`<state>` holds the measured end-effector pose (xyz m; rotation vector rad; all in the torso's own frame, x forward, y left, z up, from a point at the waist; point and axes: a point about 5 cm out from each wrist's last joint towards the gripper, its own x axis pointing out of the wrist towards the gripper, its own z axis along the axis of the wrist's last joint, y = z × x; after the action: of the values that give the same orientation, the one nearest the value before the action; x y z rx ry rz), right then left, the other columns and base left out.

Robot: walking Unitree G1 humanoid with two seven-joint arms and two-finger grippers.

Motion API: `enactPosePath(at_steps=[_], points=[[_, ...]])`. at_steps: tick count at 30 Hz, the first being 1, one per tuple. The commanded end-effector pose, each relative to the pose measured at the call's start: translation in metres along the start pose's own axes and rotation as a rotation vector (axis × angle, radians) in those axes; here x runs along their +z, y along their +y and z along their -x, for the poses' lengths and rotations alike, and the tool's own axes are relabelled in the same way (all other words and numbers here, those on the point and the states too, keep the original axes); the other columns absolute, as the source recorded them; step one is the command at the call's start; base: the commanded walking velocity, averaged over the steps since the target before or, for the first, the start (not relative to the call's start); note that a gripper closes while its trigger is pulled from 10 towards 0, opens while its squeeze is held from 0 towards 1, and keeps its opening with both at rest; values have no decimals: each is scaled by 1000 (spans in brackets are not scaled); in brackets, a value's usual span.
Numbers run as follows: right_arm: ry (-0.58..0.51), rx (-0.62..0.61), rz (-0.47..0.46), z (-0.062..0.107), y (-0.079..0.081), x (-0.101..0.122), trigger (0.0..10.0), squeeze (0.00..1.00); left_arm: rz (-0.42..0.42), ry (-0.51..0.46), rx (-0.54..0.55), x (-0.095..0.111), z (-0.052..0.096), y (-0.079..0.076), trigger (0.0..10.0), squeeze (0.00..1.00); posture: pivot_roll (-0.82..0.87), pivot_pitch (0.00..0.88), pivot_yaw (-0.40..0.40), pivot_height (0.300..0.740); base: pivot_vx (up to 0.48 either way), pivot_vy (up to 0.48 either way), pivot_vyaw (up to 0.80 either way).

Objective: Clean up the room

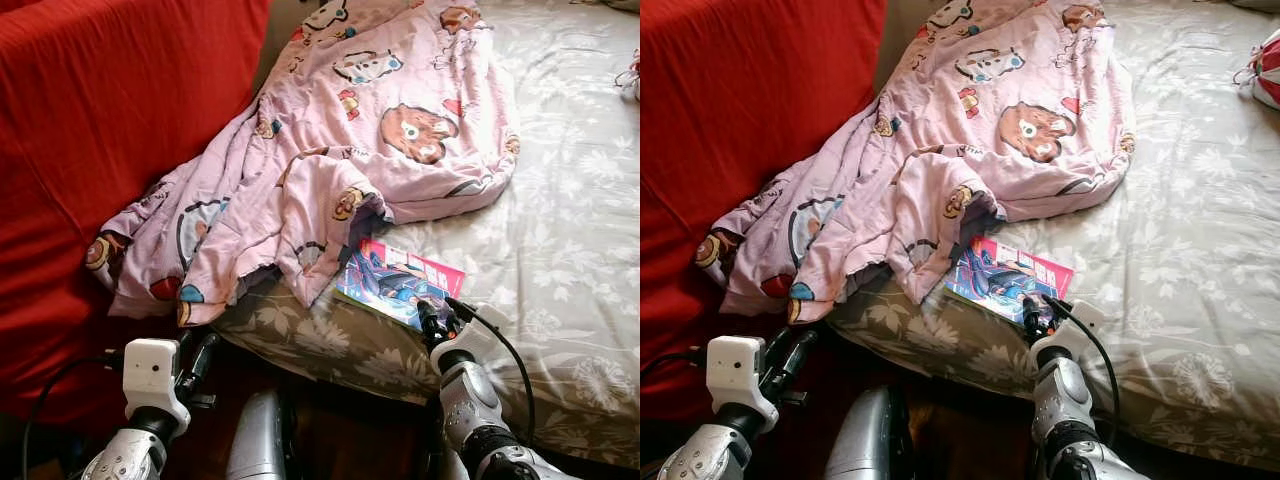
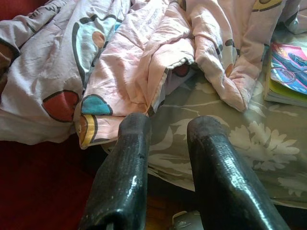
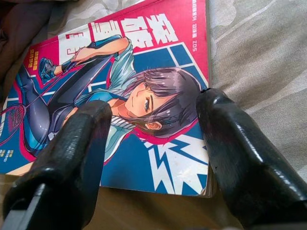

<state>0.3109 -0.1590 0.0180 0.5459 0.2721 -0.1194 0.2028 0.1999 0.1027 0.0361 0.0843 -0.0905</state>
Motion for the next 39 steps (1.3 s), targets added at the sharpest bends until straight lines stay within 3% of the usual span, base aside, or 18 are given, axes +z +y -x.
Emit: enactPosePath(at_steps=[1,39], points=[[62,-30,-31,7,-4,-18,10000,0,-13,14,6,0,3,3,10000,0,242,172,113,577,0,0,0],[-35,-24,-73,7,-4,-10,10000,0,-19,13,4,-1,2,3,10000,0,233,170,116,577,0,0,0]])
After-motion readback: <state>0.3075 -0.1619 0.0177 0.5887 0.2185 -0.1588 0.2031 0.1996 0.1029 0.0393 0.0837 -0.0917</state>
